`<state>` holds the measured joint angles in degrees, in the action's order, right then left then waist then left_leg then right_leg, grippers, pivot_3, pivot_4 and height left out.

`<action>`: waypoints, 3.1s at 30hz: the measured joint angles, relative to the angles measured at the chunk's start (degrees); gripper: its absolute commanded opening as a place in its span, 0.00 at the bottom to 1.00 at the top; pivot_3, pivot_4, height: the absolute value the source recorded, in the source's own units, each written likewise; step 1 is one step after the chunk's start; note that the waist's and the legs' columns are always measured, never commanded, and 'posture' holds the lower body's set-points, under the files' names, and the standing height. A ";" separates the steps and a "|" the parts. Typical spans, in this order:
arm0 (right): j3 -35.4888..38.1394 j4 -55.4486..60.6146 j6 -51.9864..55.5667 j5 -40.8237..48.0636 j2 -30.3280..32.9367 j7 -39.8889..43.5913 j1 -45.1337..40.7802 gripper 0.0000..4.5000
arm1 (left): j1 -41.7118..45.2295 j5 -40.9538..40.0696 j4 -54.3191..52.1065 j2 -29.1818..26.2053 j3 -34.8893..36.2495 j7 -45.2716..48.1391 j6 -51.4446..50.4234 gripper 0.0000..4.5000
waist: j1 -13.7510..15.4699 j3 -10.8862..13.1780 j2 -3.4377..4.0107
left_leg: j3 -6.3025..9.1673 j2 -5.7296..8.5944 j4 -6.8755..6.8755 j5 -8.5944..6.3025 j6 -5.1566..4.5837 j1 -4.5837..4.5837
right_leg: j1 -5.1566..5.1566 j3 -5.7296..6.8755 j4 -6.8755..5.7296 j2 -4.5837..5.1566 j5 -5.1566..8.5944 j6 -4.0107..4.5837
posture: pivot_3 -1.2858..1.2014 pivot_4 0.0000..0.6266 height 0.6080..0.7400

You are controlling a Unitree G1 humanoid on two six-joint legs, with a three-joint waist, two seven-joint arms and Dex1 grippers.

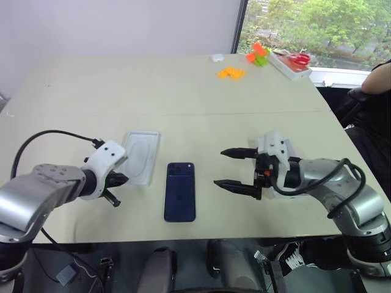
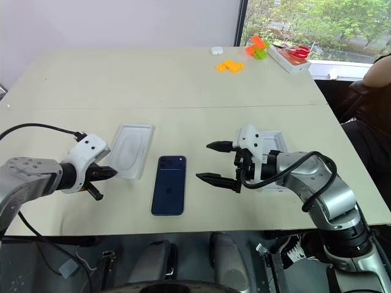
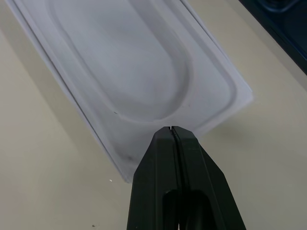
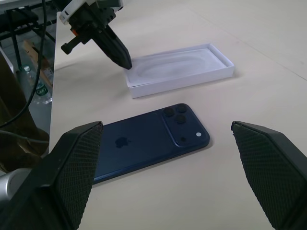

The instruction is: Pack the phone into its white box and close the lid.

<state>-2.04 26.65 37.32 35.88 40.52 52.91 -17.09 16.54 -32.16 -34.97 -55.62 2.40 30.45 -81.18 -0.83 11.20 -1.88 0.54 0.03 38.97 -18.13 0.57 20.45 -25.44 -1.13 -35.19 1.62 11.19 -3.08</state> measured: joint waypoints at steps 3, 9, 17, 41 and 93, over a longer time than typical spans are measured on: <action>-0.01 -0.01 0.00 -0.03 -0.01 0.10 0.00 1.00 | 0.83 0.72 0.16 0.37 -1.41 -1.25 0.14 0.01 | 0.00 0.00 0.00 | -0.01 0.00 0.00 0.00 0.00 -0.03 | 0.01 -0.01 -0.01 0.00 0.00 0.00 | 0.52 0.24 0.89; -0.04 -0.05 -0.02 -0.17 -0.14 0.10 -0.06 1.00 | 2.20 3.45 3.33 4.40 -2.91 -5.13 0.24 0.01 | -0.03 -0.01 0.01 | -0.01 0.00 0.00 0.00 0.00 -0.06 | 0.02 -0.02 -0.05 -0.02 -0.01 0.00 | 0.52 0.24 0.89; -0.04 -0.06 -0.03 -0.26 -0.23 0.07 -0.06 1.00 | 2.64 3.54 4.33 5.84 -1.81 -4.87 -0.88 0.01 | -0.16 -0.01 0.00 | -0.01 -0.01 0.00 0.00 0.00 -0.04 | 0.01 -0.02 -0.05 -0.02 -0.01 0.00 | 0.52 0.24 0.89; -1.06 -1.12 -0.29 -1.29 -1.41 -0.64 -0.88 1.00 | 15.14 9.56 14.55 16.15 -9.03 -13.04 -4.42 0.01 | -0.06 -0.01 -0.01 | 0.02 0.02 0.07 0.00 -0.01 -0.03 | 0.03 -0.02 -0.08 0.00 -0.15 -0.13 | 0.52 0.24 0.89; -32.10 -19.93 -8.46 -29.91 -22.01 -0.17 -25.14 1.00 | -18.49 -3.89 7.67 11.75 25.44 0.57 8.07 1.00 | -1.06 0.00 0.00 | 0.08 -0.07 0.03 0.00 0.01 0.00 | -0.06 0.11 -0.07 0.21 -0.22 0.35 | 0.52 0.24 0.89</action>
<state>-34.14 6.72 28.86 5.96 18.51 52.73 -42.23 -1.95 -36.05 -27.31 -43.87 27.84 31.01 -73.11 -1.88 11.20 -1.88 0.62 -0.04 38.99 -18.14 0.58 20.45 -25.51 -1.02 -35.25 1.83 10.97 -2.74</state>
